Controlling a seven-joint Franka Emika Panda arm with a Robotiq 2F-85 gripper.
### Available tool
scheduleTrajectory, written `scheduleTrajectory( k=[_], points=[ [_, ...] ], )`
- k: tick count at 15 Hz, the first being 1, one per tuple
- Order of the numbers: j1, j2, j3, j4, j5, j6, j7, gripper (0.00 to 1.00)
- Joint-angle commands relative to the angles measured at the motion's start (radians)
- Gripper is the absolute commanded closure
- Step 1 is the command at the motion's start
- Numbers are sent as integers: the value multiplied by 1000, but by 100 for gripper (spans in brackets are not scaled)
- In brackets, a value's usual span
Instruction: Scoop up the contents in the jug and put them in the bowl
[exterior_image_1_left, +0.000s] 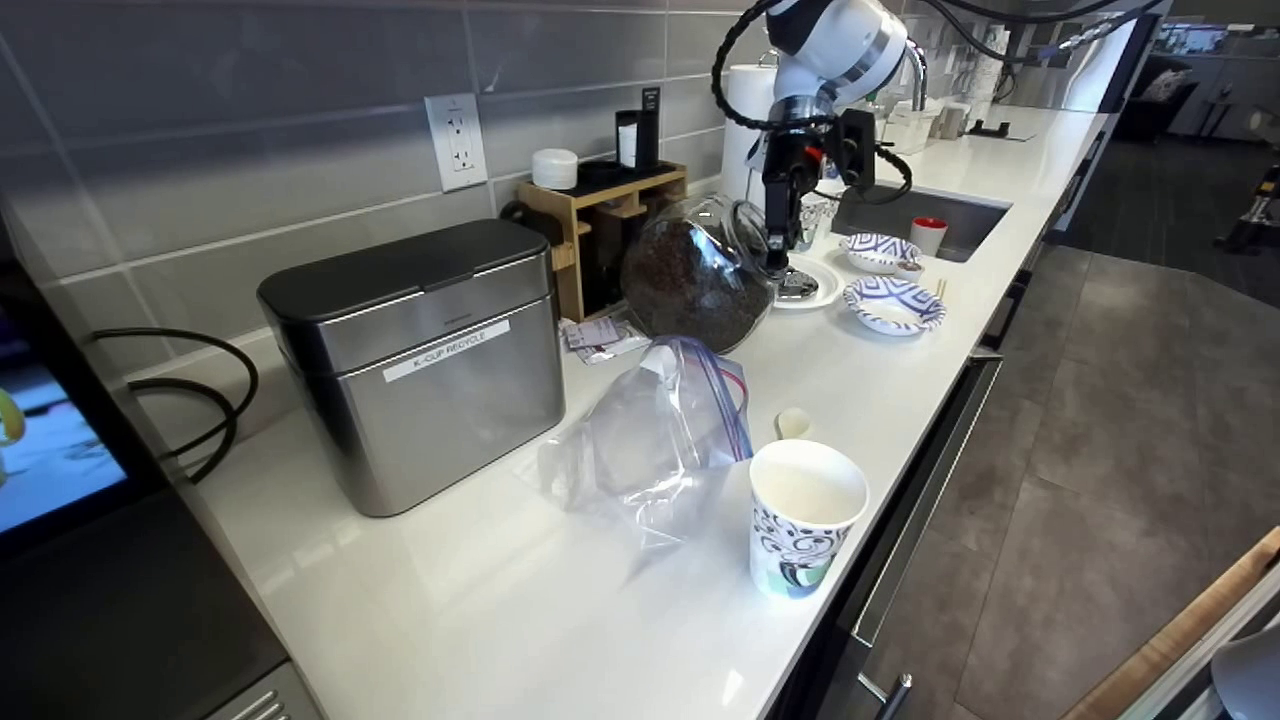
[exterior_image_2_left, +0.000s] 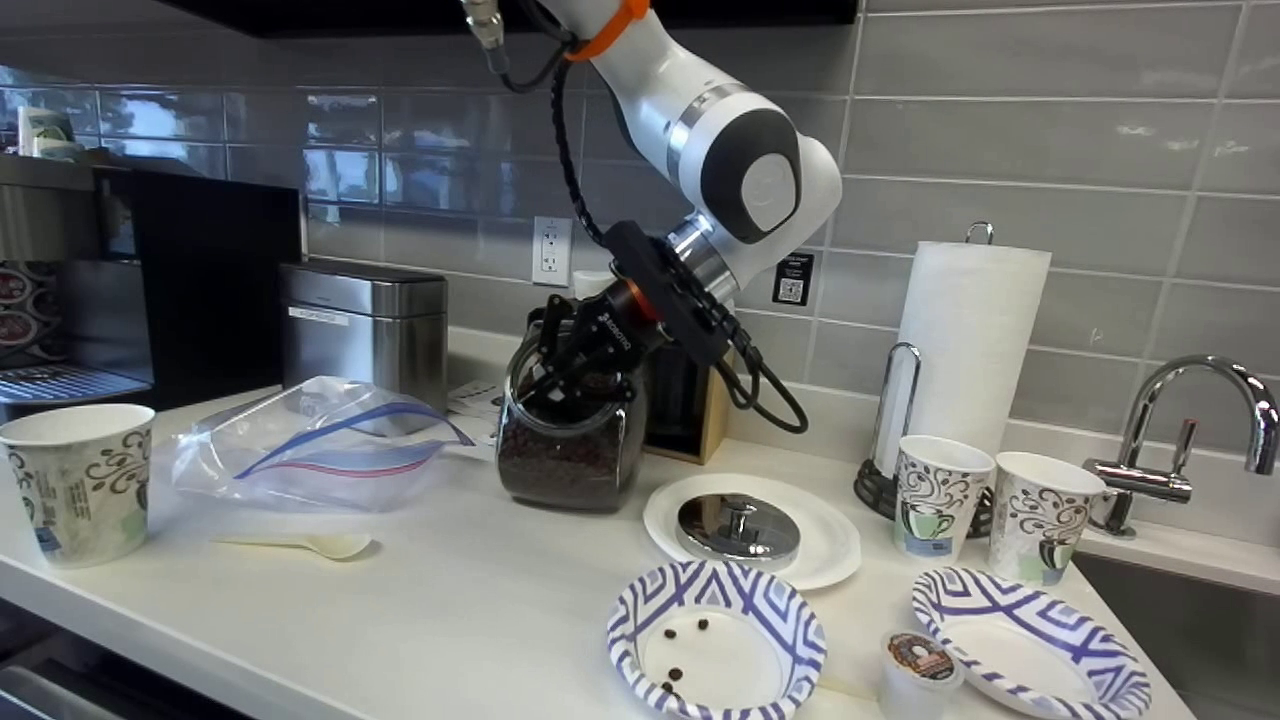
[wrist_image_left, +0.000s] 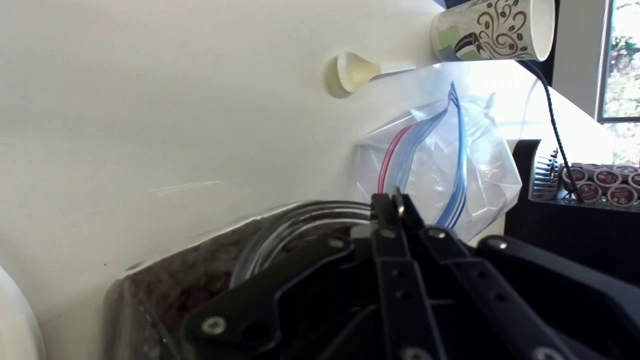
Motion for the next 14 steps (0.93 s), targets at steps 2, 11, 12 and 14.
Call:
scheduleTrajectory(
  k=[2, 11, 12, 14],
  points=[
    [-29, 33, 19, 38, 62, -28, -7, 99],
    [-70, -18, 7, -21, 88, -66, -48, 99],
    [-75, -26, 5, -27, 85, -81, -59, 99],
    [-85, -41, -1, -37, 83, -107, -79, 99]
  ],
)
